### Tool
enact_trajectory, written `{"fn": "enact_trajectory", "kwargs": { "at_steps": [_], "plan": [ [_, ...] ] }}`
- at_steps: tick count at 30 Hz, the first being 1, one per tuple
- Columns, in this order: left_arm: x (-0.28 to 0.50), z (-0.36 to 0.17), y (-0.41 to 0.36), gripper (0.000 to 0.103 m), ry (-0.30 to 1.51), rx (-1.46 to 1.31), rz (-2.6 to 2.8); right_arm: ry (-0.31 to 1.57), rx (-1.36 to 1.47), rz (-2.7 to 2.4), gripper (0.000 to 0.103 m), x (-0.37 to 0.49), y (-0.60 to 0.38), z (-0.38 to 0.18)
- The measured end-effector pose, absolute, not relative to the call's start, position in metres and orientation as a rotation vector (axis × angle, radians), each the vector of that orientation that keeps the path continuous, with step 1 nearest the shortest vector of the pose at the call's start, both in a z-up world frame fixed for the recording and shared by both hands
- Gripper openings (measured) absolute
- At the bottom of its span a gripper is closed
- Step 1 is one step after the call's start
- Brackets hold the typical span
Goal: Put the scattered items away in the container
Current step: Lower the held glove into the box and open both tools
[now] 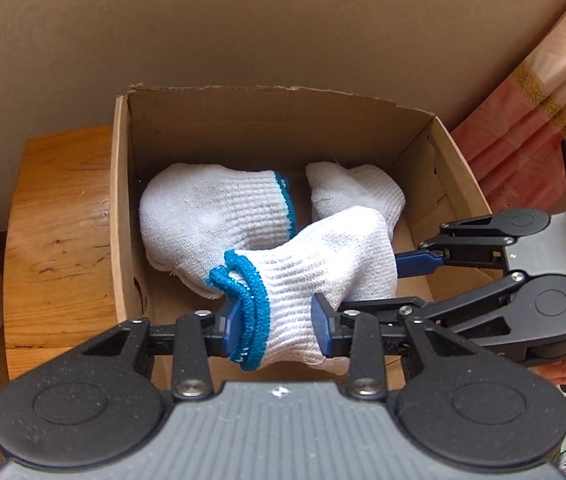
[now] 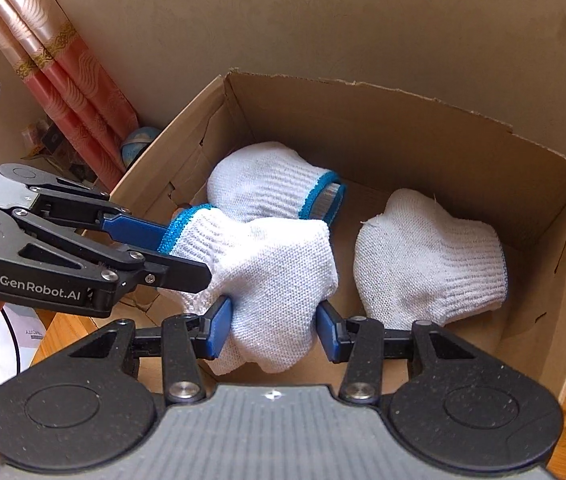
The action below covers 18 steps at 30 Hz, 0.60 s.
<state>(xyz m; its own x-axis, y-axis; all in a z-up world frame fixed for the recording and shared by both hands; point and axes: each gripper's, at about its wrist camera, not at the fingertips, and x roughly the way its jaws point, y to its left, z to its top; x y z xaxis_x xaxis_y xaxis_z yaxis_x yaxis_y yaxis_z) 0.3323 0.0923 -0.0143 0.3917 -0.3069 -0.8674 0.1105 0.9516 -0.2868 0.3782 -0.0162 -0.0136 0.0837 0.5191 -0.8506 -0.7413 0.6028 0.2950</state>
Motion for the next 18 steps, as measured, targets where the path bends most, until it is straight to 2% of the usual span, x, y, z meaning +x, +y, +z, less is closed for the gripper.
{"fn": "enact_trajectory", "kwargs": {
  "at_steps": [9,18],
  "plan": [
    [0.338,-0.014,0.087,0.036,1.218,-0.117,-0.245,1.300,-0.203,0.948,0.052,0.388,-0.011,-0.033],
    [0.340,-0.009,0.080,0.049,1.180,-0.084,-0.235,1.314,-0.239,0.931,0.056,0.381,-0.010,-0.039]
  ]
}}
